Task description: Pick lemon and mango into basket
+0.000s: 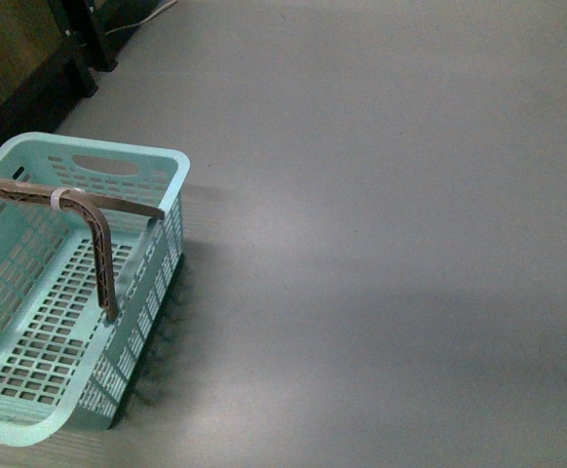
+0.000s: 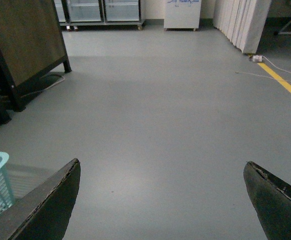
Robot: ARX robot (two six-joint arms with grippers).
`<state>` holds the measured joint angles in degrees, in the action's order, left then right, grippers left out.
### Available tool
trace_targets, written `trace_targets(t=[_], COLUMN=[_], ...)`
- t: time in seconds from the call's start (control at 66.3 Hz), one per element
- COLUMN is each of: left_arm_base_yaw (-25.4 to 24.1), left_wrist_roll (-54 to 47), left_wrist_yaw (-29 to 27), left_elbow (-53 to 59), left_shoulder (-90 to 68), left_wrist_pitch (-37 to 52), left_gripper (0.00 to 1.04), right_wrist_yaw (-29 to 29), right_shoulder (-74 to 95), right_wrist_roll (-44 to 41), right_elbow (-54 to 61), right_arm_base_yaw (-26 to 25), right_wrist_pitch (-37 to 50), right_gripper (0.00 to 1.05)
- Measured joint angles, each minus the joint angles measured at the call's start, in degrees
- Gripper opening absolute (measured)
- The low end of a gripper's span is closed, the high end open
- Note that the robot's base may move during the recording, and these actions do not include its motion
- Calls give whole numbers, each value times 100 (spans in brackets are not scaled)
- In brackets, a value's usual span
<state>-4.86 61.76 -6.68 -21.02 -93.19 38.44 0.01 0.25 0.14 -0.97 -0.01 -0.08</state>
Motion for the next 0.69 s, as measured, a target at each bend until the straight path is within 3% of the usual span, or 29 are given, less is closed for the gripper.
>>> trace_targets(t=[0.211, 0.618, 0.693], left_arm_base_yaw=[17, 17, 48], left_wrist_roll=[50, -59, -68], left_wrist_yaw=[264, 564, 579], left_elbow=[-1189, -2719, -2887], left_shoulder=[-1598, -2933, -3158], left_wrist_pitch=[170, 50, 0], left_gripper=[98, 98, 84], right_wrist_yaw=[0, 0, 0], right_shoulder=[0, 0, 0], right_wrist_roll=[0, 0, 0], right_elbow=[0, 0, 0], right_arm_base_yaw=[0, 0, 0], right_wrist_pitch=[0, 0, 0], right_gripper=[96, 96, 96])
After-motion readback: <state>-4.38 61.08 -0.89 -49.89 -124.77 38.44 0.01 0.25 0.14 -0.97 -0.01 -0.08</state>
